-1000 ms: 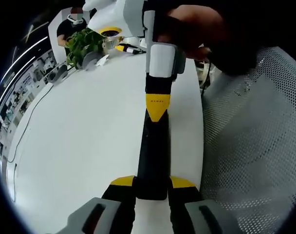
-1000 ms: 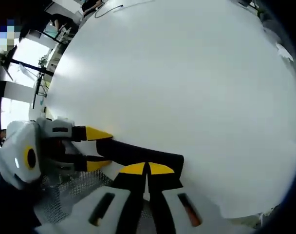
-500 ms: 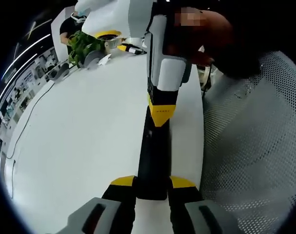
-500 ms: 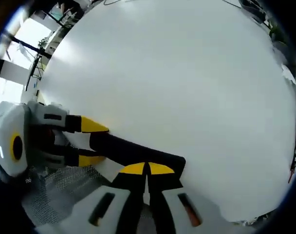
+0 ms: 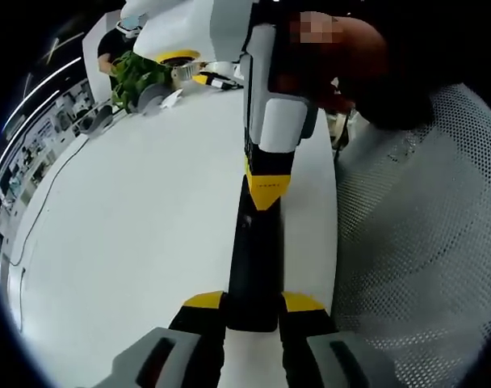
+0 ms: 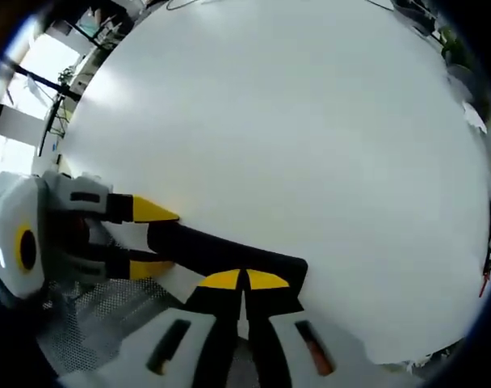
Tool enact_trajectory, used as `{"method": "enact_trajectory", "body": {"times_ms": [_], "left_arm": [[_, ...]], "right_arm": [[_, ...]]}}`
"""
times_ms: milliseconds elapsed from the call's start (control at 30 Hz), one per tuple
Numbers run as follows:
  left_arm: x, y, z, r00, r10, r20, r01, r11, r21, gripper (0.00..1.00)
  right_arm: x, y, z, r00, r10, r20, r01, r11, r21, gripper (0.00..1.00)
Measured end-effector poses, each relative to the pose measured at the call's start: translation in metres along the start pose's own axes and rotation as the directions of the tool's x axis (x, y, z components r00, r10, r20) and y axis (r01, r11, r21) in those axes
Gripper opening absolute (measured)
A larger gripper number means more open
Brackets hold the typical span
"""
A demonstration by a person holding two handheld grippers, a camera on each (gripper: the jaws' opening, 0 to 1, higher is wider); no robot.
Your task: Press the specified remote control buttons in sequence, fully releasing each button before pressing the next.
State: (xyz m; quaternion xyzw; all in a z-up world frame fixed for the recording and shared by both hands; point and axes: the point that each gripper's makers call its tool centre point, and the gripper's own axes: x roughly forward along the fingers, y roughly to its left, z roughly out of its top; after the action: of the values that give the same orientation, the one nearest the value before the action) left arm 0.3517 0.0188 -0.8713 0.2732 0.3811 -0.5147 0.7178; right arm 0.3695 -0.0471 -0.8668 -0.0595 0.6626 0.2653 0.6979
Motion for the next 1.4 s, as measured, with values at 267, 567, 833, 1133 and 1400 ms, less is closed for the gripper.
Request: {"method": "enact_trajectory", "body": {"times_ms": [267, 567, 833, 1133, 1400], "left_arm": [[-0.0014, -0.0001, -0.0029, 1.0, -0.005, -0.012, 0.005, 1.0, 0.003, 0.25], [-0.001, 0.0, -0.0031, 1.0, -0.004, -0.015, 0.004, 1.0, 0.01, 0.25], [-0.001, 0.0003, -0.0032, 1.0, -0.007, -0.017, 0.007, 1.0, 0.011, 0.25], [-0.0011, 0.0003, -0.0036, 1.0, -0.008, -0.014, 0.008, 1.0, 0.009, 0.25], [-0.0011, -0.0006, -0.0032, 1.0, -0.011, -0.013, 0.012, 1.0, 0.021, 0.25]], "right_arm": [[0.0003, -0.0014, -0.0002, 1.0, 0.026, 0.002, -0.026, 0.999, 0.027, 0.0], [0.0005, 0.0001, -0.0003, 1.0, 0.029, -0.002, -0.029, 0.999, 0.027, 0.0], [0.0009, -0.0002, 0.0002, 0.999, 0.039, -0.001, -0.039, 0.999, 0.037, 0.0], [0.0014, 0.0002, -0.0002, 0.999, 0.036, -0.002, -0.036, 0.999, 0.033, 0.0], [0.001, 0.0003, -0.0008, 0.998, 0.056, 0.005, -0.056, 0.997, 0.059, 0.0]]}}
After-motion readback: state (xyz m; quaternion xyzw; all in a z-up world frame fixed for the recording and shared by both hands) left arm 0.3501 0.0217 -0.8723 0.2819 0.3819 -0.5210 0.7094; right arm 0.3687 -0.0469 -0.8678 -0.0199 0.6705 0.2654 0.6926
